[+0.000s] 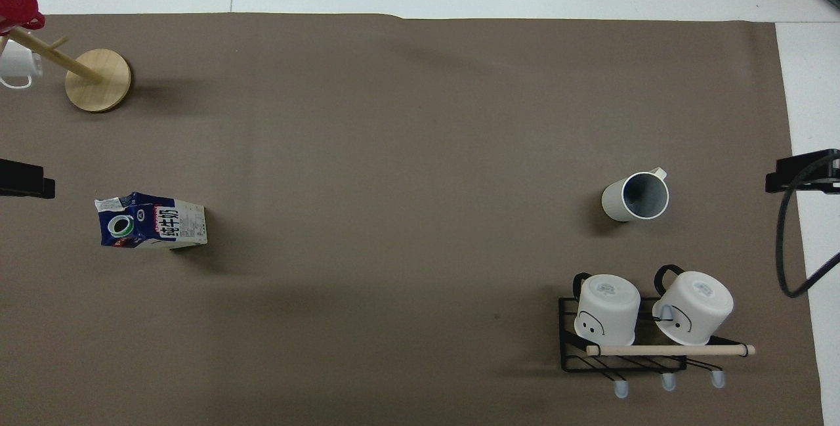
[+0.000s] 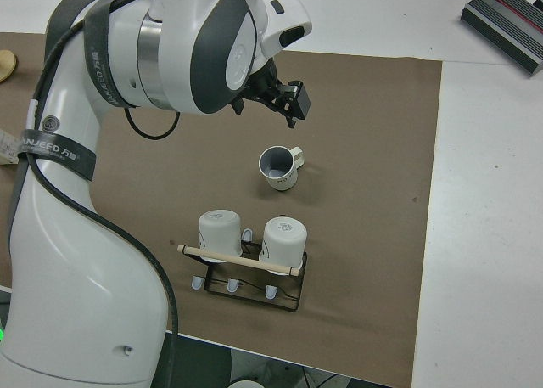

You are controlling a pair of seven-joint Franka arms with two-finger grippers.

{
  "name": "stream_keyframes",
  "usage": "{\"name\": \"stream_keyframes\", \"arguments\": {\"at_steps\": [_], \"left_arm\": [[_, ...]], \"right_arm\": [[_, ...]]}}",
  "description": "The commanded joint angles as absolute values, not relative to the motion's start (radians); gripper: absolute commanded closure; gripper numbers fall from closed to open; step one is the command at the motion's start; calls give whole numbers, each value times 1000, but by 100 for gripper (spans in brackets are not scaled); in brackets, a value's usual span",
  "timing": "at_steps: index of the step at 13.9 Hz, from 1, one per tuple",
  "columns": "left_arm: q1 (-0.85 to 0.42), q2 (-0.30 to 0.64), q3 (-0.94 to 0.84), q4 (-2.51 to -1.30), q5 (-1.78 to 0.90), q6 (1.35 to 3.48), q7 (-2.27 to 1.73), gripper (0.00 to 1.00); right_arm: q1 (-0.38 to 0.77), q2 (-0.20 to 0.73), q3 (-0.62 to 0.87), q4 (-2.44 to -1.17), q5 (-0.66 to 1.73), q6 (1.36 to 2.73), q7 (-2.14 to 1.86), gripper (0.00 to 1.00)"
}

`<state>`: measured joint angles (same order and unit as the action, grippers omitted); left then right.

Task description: Place cup and milk on table

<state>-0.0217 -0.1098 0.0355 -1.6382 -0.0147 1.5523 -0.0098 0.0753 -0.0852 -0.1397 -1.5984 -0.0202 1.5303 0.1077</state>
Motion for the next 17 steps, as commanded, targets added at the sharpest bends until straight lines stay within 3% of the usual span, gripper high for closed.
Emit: {"name": "stream_keyframes", "arguments": {"at_steps": [1,17], "left_arm": [[-29,-100,40,-1612,3,1525,-20,0],[-29,-100,40,-1612,3,1525,-20,0]], "right_arm": [[72,-109,-138,-1624,-9,1539,121,0],[72,-78,-138,-1594,-18,1542,72,0]]}}
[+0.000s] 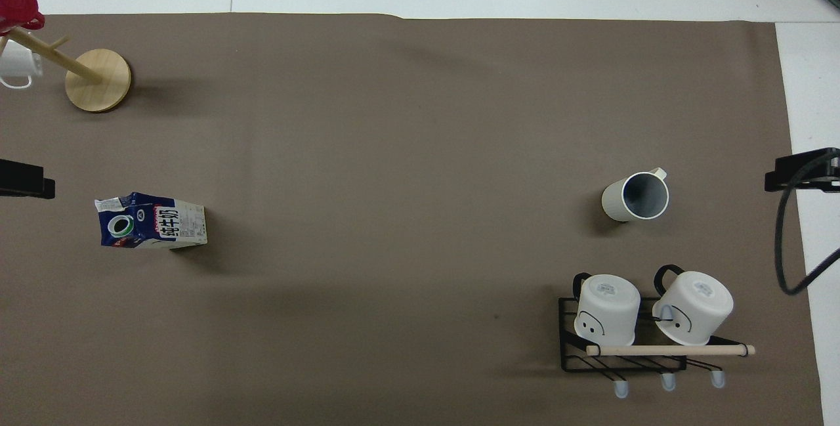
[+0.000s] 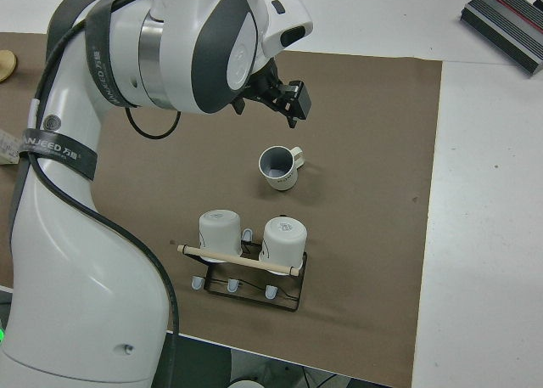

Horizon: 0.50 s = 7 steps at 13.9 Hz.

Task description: Place cup and milk on table

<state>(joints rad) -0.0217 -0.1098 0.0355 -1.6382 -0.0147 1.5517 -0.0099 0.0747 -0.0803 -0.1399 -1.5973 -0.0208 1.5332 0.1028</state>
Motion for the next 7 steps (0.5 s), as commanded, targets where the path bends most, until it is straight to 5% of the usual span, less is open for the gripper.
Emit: {"name": "stream_keyframes", "arguments": {"at_steps": [1,7], "left_arm": [[-29,-100,40,-1612,3,1525,-20,0],[-29,-100,40,-1612,3,1525,-20,0]], "right_arm": [[72,-81,-138,-1595,-18,1542,71,0],[72,-86,-138,-1606,-9,1539,46,0]]}}
